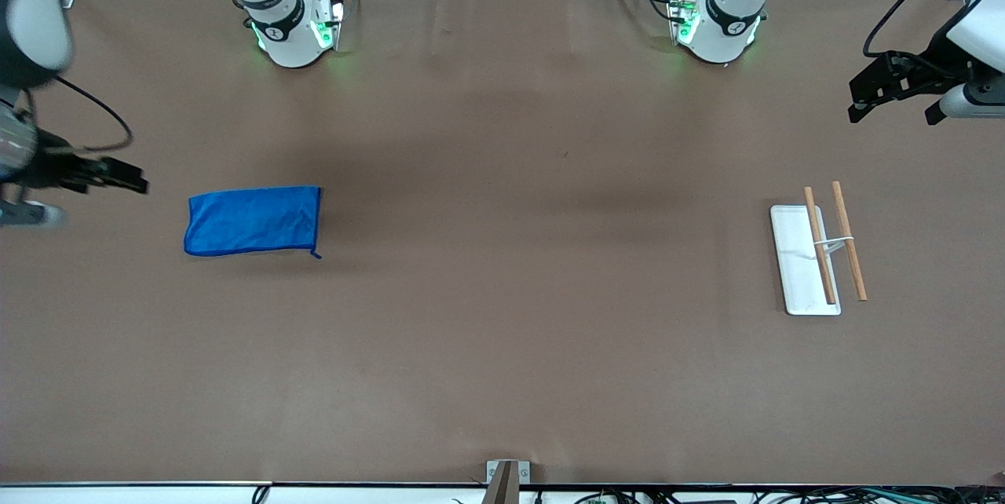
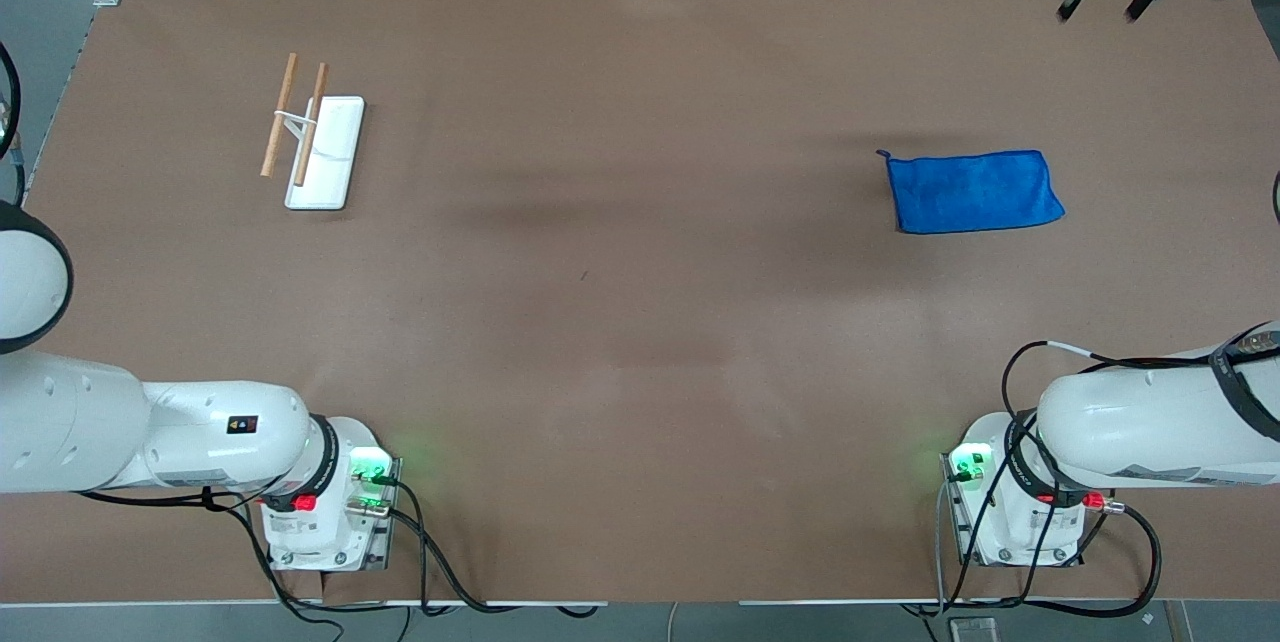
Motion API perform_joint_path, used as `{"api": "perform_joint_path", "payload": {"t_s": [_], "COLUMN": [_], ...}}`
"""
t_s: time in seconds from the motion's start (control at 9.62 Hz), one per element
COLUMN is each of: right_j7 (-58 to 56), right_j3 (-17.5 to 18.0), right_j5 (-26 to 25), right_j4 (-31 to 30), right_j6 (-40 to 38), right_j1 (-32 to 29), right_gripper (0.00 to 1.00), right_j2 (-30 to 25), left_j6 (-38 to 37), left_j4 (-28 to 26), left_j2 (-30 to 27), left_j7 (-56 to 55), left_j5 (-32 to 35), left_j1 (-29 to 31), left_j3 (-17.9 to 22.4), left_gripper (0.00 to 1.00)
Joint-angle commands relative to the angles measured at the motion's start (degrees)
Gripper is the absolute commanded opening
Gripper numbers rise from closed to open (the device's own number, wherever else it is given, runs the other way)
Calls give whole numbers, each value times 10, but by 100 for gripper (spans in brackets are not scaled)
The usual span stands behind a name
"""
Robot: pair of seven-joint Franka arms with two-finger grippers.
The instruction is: Right arm passes towel to left arm to hang
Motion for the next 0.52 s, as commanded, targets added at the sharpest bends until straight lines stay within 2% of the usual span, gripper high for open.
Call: {"api": "perform_joint_path", "payload": {"t_s": [0.0, 0.1, 0.21, 0.42], "right_j7": [-10, -10, -11, -11], "right_j3": [-1, -1, -2, -3], "right_j5": [-5, -6, -8, -9], "right_j4": [-154, -220, -260, -268], "right_j6": [155, 251, 317, 350], "right_j1": [-1, -2, -4, -7], "right_gripper": [100, 100, 100, 100], "right_j2": [-21, -7, 5, 45], "left_j6": [-5, -5, -5, -5], "left_j4": [-3, -3, -2, -1], "left_j2": [12, 12, 12, 12], "left_j7": [-1, -2, -1, 2], "left_j5": [4, 4, 5, 3], "left_j1": [-3, -3, -3, -1], "left_j3": [-1, -1, -1, -1], "left_gripper": [100, 100, 100, 100]}}
